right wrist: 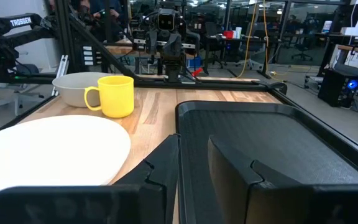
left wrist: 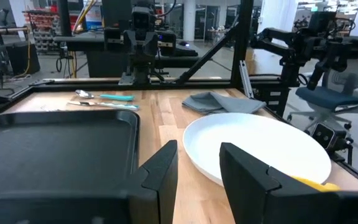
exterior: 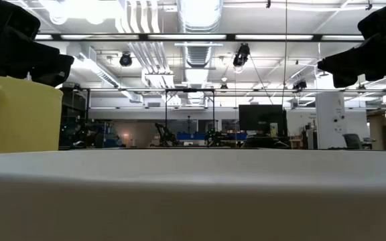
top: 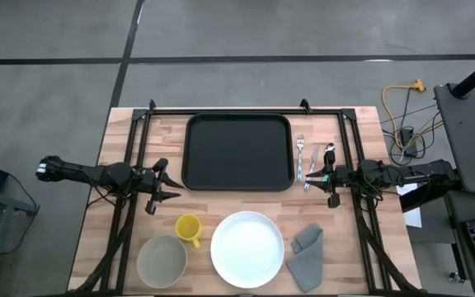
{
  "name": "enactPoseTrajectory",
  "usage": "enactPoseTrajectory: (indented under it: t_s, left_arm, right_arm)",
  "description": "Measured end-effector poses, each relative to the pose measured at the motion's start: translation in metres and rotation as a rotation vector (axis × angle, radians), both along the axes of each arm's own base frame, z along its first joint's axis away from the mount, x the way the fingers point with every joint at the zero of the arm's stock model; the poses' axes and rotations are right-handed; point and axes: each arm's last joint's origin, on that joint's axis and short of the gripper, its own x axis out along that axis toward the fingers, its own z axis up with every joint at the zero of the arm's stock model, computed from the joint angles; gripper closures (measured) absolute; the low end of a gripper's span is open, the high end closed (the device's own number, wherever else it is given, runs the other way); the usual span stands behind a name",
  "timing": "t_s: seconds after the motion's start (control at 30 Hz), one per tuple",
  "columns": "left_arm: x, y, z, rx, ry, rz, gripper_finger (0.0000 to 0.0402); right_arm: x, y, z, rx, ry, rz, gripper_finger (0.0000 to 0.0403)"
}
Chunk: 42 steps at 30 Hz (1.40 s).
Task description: Set up tray
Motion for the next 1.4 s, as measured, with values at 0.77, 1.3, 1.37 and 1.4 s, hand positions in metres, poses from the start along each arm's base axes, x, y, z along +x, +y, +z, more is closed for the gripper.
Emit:
enactPoseTrajectory:
  t_s: [0.77,1.3,1.37,1.4]
  left_arm:
    - [-0.009,-0.004,0.069,-0.069,-0.112,-0.188,0.0299]
    - [0.002,-0.003,0.181,0.145,0.299,-0.097,0.0299]
    - [0.007,-0.002,0.187,0.177,0.385,-0.071,0.0299]
    - [0.010,-0.003,0.190,0.185,0.424,-0.065,0.0299]
  right_arm:
    - [0.000,0.000,0.000,0.000,-0.001,0.000,0.0324]
    - [0.000,0.000,0.000,0.000,-0.001,0.000,0.0327]
    - [0.000,0.000,0.000,0.000,-0.001,0.000,0.0324]
    - [0.000,0.000,0.000,0.000,-0.001,0.000,0.0323]
